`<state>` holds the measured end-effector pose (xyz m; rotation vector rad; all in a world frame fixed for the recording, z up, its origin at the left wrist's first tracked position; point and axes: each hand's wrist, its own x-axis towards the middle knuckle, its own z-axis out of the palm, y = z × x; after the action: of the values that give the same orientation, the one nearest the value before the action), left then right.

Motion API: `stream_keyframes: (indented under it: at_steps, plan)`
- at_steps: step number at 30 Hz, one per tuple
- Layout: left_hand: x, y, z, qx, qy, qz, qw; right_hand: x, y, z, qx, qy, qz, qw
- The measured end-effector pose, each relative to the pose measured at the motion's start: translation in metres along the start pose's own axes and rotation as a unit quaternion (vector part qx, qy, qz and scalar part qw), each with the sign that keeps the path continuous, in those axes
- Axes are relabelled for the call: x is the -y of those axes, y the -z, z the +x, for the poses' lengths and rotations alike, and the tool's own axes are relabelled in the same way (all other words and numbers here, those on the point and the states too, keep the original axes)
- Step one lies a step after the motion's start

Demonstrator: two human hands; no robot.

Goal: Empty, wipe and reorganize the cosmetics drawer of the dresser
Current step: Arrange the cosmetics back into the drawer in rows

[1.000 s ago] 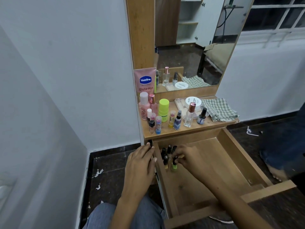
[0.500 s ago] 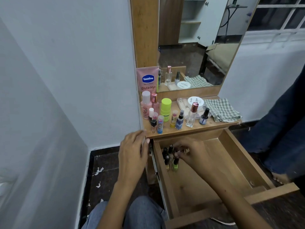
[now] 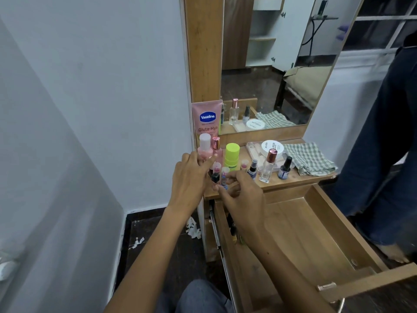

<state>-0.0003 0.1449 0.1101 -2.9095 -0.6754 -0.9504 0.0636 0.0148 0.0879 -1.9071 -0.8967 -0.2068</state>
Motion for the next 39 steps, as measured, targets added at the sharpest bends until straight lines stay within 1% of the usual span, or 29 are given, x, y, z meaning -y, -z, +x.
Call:
stream_keyframes:
  at_steps: [4,10,13,15,17,18,20,23,25,28,33,35,37,39]
  plan:
    - [-0.001,0.000,0.006,-0.033,0.006,-0.016,0.999,-0.004,0.007,-0.001,-0.007,0.018,0.001,1.000]
    - [0.002,-0.003,0.004,-0.052,0.047,-0.071,0.995,-0.008,0.019,-0.004,-0.001,0.015,0.014,1.000]
    - [0.003,0.000,-0.006,-0.060,0.089,-0.088,0.990,-0.010,0.026,-0.010,-0.012,0.030,0.027,0.999]
    - [0.003,0.008,-0.020,-0.074,0.136,-0.111,0.982,-0.011,0.032,-0.016,-0.014,0.031,0.040,0.999]
    - [0.001,0.020,-0.038,-0.097,0.176,-0.116,0.973,-0.012,0.037,-0.021,-0.004,0.035,0.054,0.998]
    - [-0.002,0.027,-0.048,-0.106,0.184,-0.114,0.970,-0.012,0.039,-0.025,0.008,0.043,0.059,0.997]
    - [-0.011,0.036,-0.066,-0.109,0.174,-0.115,0.972,-0.011,0.040,-0.033,0.054,0.063,0.064,0.994]
    - [-0.033,0.040,-0.087,-0.092,0.120,-0.141,0.978,-0.010,0.036,-0.048,0.144,0.067,0.035,0.987]
    - [-0.050,0.037,-0.095,-0.078,0.088,-0.169,0.979,-0.011,0.036,-0.058,0.162,0.070,0.011,0.984]
    - [-0.070,0.031,-0.101,-0.069,0.053,-0.198,0.976,-0.017,0.044,-0.067,0.161,0.083,-0.027,0.983]
    - [-0.090,0.018,-0.105,-0.047,0.053,-0.273,0.960,-0.031,0.065,-0.074,0.193,0.034,0.009,0.981]
    - [-0.093,0.014,-0.109,-0.022,0.062,-0.291,0.954,-0.041,0.072,-0.074,0.198,0.013,-0.007,0.980]
    - [-0.092,0.014,-0.112,-0.006,0.078,-0.290,0.954,-0.055,0.078,-0.070,0.181,-0.037,-0.046,0.982]
    - [-0.086,0.014,-0.116,-0.012,0.093,-0.278,0.956,-0.072,0.083,-0.062,0.167,-0.111,-0.079,0.976]
